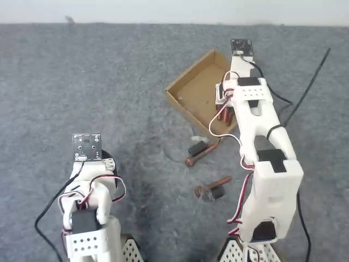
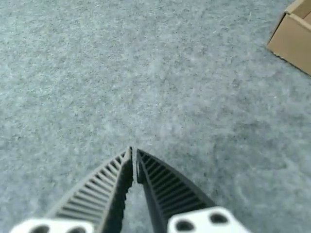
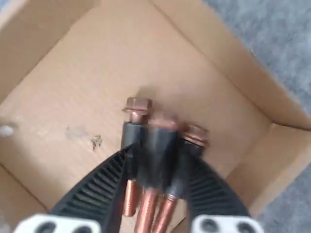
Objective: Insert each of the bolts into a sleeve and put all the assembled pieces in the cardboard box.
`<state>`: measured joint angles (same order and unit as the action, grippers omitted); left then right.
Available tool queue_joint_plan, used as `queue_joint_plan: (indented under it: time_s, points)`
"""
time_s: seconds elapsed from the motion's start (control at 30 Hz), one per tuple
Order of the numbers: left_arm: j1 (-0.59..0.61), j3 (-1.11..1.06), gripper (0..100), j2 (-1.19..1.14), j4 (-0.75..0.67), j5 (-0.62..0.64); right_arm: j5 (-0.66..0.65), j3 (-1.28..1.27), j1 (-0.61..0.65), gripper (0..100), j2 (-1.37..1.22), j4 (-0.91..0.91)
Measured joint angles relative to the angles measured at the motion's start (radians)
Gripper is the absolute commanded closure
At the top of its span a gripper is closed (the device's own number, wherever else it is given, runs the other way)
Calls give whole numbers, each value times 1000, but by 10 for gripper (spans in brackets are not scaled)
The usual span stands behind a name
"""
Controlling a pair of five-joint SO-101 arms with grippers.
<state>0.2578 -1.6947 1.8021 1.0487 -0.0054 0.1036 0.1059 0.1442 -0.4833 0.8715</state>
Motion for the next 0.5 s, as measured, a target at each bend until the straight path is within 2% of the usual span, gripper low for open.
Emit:
queue_joint_plan:
  time_s: [0.27, 0.43, 0.5]
  points:
    - [0, 0, 991, 0, 0, 0, 2, 49, -5, 898, 3, 123]
    - [0, 0, 991, 0, 0, 0, 2, 57, -6, 996, 135, 249]
    - [0, 0, 991, 0, 0, 0, -8, 57, -8, 986, 198, 298]
